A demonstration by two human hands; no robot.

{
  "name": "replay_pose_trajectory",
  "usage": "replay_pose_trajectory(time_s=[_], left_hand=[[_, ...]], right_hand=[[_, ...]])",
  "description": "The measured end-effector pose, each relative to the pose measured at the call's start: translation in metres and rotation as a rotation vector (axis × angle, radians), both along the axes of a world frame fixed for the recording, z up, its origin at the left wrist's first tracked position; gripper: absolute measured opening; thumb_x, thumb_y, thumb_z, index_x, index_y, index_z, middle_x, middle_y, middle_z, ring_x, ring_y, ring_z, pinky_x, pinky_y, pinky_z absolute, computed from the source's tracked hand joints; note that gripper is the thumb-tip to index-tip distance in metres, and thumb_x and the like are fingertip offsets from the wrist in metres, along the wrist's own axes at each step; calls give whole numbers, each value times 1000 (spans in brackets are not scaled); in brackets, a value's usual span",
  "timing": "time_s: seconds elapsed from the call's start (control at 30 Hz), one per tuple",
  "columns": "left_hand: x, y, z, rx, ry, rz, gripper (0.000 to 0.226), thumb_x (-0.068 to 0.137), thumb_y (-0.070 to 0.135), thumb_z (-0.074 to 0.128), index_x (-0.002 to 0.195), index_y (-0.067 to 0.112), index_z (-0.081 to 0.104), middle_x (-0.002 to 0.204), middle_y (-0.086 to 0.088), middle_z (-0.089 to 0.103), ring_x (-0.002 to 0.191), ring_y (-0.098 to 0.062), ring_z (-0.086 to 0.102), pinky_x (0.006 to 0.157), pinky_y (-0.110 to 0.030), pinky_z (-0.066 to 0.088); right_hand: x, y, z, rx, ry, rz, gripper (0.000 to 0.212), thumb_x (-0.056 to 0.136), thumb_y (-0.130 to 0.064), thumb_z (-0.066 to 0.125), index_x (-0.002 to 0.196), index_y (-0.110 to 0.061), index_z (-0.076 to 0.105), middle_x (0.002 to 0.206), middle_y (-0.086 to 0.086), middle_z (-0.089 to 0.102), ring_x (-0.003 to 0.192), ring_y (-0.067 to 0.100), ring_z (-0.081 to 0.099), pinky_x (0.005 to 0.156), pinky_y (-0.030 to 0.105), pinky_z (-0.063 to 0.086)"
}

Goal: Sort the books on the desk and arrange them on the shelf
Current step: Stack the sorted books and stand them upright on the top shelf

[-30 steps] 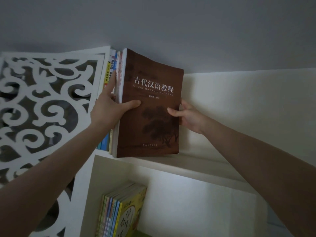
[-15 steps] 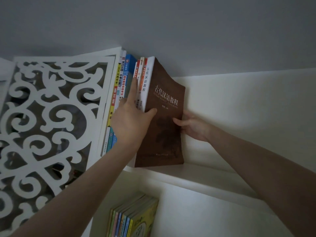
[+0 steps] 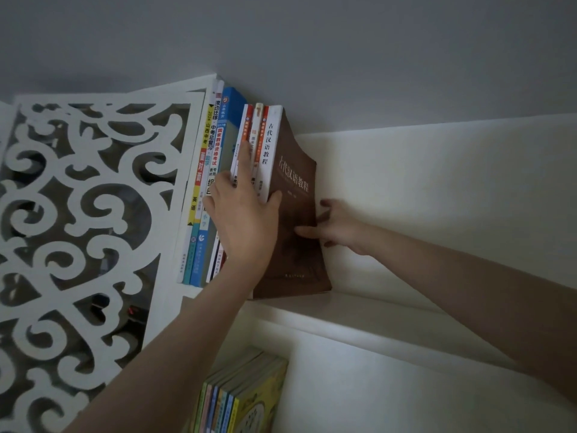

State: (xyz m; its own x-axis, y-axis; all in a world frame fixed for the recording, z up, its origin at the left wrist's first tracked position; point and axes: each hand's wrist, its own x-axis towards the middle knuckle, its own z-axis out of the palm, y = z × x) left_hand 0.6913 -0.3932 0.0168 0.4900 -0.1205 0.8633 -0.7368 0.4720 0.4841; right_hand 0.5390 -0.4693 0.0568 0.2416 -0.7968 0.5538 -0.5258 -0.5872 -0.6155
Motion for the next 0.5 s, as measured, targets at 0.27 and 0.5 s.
replay_pose_trajectory(time_s=[0.27, 0.5], left_hand=[[-4, -5, -1, -31, 12, 46, 79, 88, 35, 63, 151, 29, 17, 129, -14, 44, 124, -28, 38, 110, -39, 18], [-6, -9, -2, -92, -8, 42, 79, 86, 40, 65, 150, 29, 21, 151, -13, 20, 137, -31, 22, 112, -41, 18]], right_hand=[[0, 14, -48, 60, 343, -11, 102, 61, -21, 92, 133, -13, 20, 134, 8, 44, 121, 23, 51, 98, 38, 50], [9, -4, -49, -16, 349, 50, 108, 66, -20, 89, 141, -10, 12, 105, -7, 44, 104, 15, 46, 68, 17, 41]])
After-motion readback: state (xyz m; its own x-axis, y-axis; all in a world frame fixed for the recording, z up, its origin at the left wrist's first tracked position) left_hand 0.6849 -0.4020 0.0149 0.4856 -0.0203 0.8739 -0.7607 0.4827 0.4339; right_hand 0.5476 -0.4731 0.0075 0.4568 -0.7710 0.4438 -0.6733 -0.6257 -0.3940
